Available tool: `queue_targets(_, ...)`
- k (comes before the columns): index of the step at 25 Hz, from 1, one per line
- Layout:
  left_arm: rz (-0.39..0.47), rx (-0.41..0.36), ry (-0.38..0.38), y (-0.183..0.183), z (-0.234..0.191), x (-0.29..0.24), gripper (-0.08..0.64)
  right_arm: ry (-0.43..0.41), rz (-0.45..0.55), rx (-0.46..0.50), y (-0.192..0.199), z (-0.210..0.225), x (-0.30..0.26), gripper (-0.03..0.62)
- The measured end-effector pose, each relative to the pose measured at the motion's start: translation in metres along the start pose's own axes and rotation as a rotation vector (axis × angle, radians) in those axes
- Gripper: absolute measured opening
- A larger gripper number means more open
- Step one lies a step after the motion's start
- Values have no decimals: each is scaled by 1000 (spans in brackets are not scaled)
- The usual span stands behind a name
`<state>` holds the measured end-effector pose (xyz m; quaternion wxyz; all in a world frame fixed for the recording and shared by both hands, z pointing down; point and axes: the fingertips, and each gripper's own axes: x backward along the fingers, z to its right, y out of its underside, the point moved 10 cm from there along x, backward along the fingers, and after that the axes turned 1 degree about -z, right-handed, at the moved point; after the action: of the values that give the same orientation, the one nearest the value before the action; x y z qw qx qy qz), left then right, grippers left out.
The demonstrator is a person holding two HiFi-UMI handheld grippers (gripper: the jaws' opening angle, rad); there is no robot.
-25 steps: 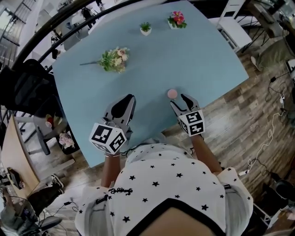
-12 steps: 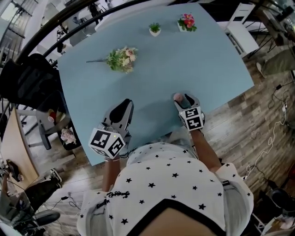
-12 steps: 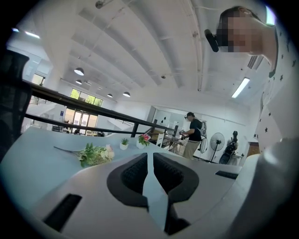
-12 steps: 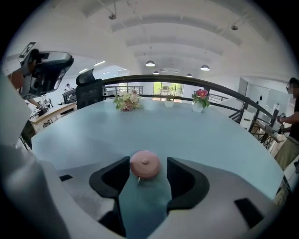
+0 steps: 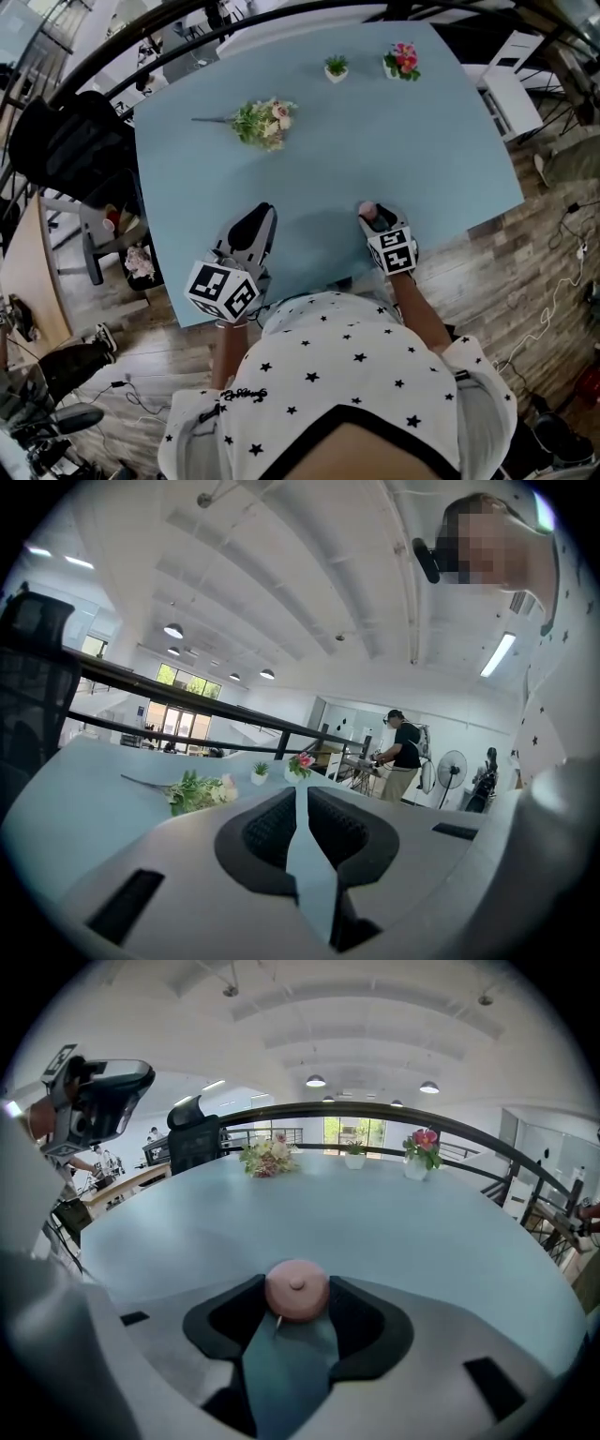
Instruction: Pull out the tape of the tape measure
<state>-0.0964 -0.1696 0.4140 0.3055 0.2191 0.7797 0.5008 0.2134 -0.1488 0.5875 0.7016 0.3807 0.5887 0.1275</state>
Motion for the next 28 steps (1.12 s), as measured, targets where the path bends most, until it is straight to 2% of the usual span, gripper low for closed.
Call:
queue_targets(6,0,18,-37,6,14,-7,46,-56,-9,59,-4,12,3,210)
queue_targets(16,16,86,-101,14,39,-23,46,-141,87,195,-33,37,26,210)
queue_targets(28,16,127,-159,16,55,-26,48,-279,304,352,-94,33,54,210)
